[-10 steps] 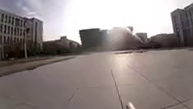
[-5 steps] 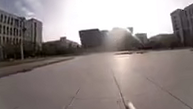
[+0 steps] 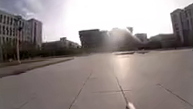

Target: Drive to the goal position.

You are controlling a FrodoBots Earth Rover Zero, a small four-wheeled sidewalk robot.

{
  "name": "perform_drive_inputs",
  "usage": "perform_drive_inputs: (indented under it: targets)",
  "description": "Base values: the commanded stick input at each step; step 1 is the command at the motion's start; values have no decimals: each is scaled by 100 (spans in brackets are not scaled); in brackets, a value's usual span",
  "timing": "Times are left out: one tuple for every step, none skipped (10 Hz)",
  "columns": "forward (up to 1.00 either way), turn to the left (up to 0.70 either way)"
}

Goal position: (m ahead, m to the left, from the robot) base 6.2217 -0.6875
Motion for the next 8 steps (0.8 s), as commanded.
perform_drive_inputs:
  targets:
    - [100, 0]
    - [100, 0]
    - [100, 0]
    - [100, 0]
    - [100, 0]
    - [100, 14]
    - [100, 0]
    - [100, 0]
